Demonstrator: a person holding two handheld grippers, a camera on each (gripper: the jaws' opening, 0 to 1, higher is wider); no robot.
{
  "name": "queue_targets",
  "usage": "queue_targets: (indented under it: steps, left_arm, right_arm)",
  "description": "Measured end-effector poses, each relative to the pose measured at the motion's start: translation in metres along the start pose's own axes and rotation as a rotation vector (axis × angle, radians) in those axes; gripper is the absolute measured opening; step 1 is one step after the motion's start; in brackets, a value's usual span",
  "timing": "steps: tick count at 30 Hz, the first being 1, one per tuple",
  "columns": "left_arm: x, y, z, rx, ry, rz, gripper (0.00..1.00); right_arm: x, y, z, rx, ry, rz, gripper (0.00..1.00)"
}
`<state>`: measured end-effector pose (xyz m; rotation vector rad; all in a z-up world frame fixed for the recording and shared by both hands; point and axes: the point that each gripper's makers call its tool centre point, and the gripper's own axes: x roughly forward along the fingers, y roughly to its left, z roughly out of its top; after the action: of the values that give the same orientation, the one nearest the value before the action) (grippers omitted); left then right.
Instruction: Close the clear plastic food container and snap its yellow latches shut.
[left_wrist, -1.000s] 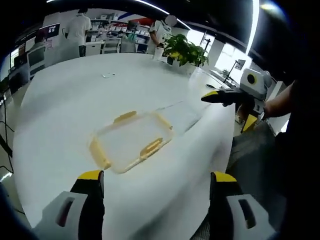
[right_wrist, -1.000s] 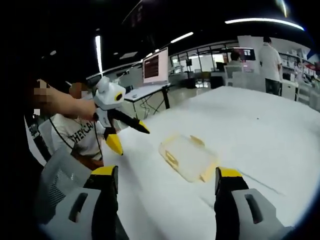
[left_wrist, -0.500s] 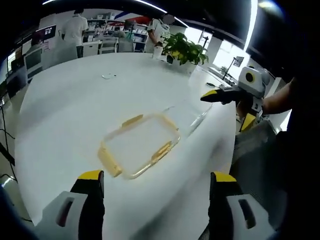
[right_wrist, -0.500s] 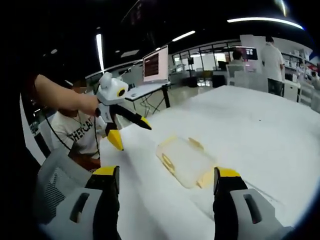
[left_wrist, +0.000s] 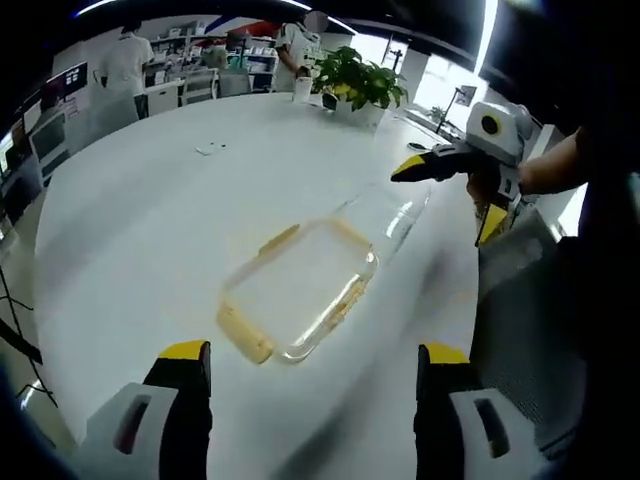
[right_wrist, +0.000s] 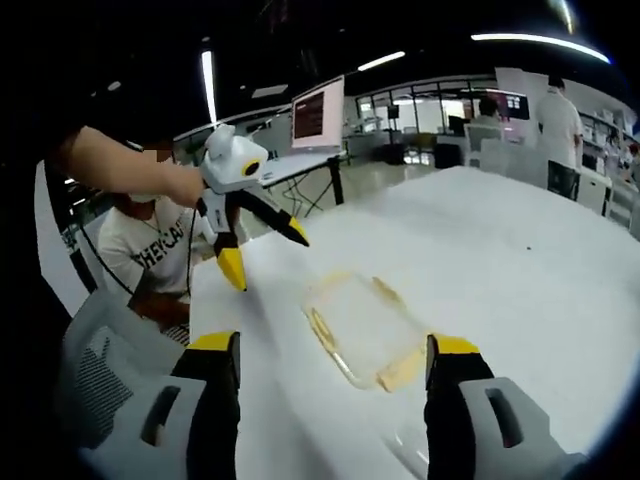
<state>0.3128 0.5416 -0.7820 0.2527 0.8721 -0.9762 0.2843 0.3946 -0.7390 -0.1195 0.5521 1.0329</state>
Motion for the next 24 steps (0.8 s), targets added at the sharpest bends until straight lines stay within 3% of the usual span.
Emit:
queue_targets:
  steps: [3,11,13,16,24]
  left_arm:
    - [0.003,0.004,-0.003,0.023,0.026,-0.006,0.81]
    - [0.011,0.014,-0.009,0.088,0.088,-0.023,0.79]
    - [0.013,0.015,-0.01,0.104,0.103,-0.031,0.79]
    - [0.016,0.018,-0.011,0.128,0.126,-0.04,0.79]
    - [0.021,0.03,-0.013,0.194,0.185,-0.051,0.76]
  right_arm:
    - [0.004,-0.007,0.006,0.02,-0.017,0.002,0.73]
    - [0.015,-0.018,0.004,-0.019,0.025,-0.001,0.72]
    - [0.019,-0.01,0.001,0.079,0.048,0.067,0.73]
    - [0.024,-0.015,-0.012,-0.018,0.134,0.074,0.69]
    - [0.034,-0.022,-0.019,-0.082,0.203,0.095,0.71]
